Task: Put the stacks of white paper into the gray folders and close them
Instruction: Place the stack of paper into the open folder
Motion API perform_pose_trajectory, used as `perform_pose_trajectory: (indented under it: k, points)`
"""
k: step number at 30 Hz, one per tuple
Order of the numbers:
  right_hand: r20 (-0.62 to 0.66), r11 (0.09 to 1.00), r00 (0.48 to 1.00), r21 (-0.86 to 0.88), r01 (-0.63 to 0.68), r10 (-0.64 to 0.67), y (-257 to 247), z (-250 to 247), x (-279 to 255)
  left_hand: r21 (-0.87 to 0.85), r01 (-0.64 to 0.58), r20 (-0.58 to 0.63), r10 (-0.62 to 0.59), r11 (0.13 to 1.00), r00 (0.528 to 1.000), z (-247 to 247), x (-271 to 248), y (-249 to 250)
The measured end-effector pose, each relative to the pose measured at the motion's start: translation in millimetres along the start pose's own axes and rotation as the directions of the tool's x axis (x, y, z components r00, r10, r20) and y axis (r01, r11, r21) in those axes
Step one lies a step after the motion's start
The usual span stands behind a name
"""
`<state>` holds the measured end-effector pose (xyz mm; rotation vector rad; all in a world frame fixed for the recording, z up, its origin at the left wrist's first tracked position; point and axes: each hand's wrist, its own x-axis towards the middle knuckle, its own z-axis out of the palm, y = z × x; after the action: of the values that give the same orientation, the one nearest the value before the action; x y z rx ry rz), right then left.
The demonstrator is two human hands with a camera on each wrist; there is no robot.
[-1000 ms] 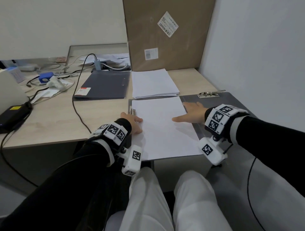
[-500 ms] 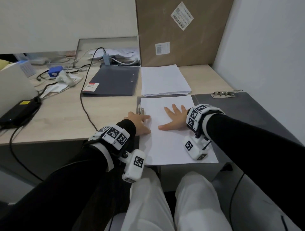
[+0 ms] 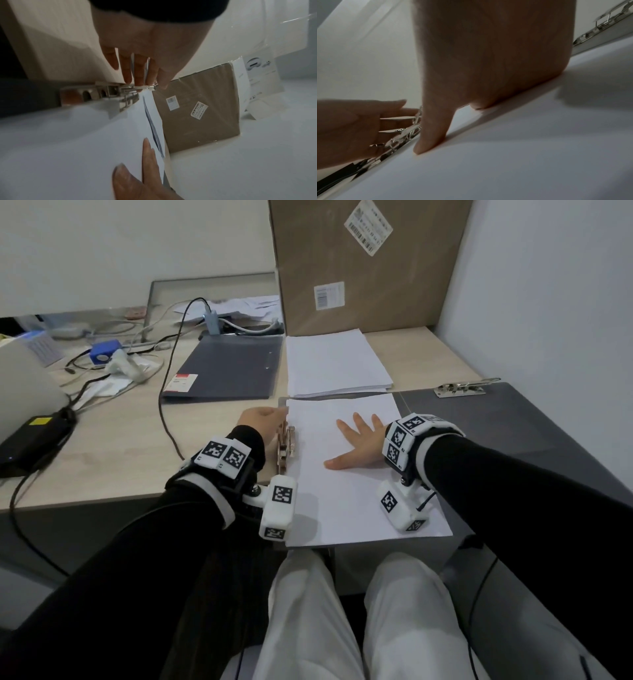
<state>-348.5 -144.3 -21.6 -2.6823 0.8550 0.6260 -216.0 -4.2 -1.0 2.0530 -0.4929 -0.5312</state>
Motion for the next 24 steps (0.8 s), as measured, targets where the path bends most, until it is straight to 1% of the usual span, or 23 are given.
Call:
perform_pose_trajectory:
  k: [1,2,4,7,9,11,13,14,15,16,17,20,24]
  points:
    - [0.001,1.0,1.0,-0.004,-0.001,0.001,0,0,0,-0.032,-0.022,-0.016,0.021,0.999,1.0,-4,0,-2]
    - [0.002,1.0,1.0,-0.011,-0.002,0.002,0,0,0,-0.041,-0.036,-0.005,0.035,0.999,0.999,-10,-5,-2]
    - [0.004,1.0,1.0,-0.024,-0.005,0.005,-1,-1,-1,-0.003,-0.037,0.098,0.037,0.999,0.994,-22,-7,-7]
    - [0.008,1.0,1.0,-0.03,-0.006,0.006,-1,-2,-4,0.176,0.002,0.27,-0.05,0.984,0.961,-35,-14,-13]
    - [0.007,0.999,1.0,-0.038,-0.007,0.007,-1,-3,-5,0.246,-0.02,0.33,-0.064,0.969,0.942,-37,-17,-17]
    - [0.008,0.999,1.0,-0.042,-0.003,0.004,-1,-3,-7,0.29,-0.08,0.391,-0.042,0.954,0.919,-34,-23,-16]
    - [0.007,0.999,1.0,-0.045,-0.002,0.002,-1,-3,-8,0.387,-0.196,0.471,-0.01,0.901,0.882,-30,-25,-16]
    - [0.005,0.999,1.0,-0.046,-0.003,0.004,0,-3,-8,0.456,-0.255,0.48,0.005,0.853,0.877,-28,-26,-18]
    - [0.005,0.999,1.0,-0.047,-0.005,0.006,-1,-3,-8,0.516,-0.281,0.47,0.007,0.81,0.883,-26,-24,-21]
    - [0.005,0.999,1.0,-0.049,-0.008,0.008,-1,-3,-8,0.551,-0.287,0.45,0.011,0.784,0.893,-25,-21,-25]
    - [0.009,0.999,1.0,-0.051,-0.011,0.012,-1,-4,-8,0.566,-0.293,0.43,0.027,0.771,0.902,-24,-20,-28]
    - [0.007,0.998,1.0,-0.056,-0.012,0.013,-1,-3,-7,0.579,-0.324,0.43,0.058,0.748,0.901,-25,-21,-30]
    - [0.021,0.999,1.0,-0.043,0.0,0.0,1,-6,-7,0.573,-0.367,0.5,0.042,0.733,0.865,-32,-19,-28]
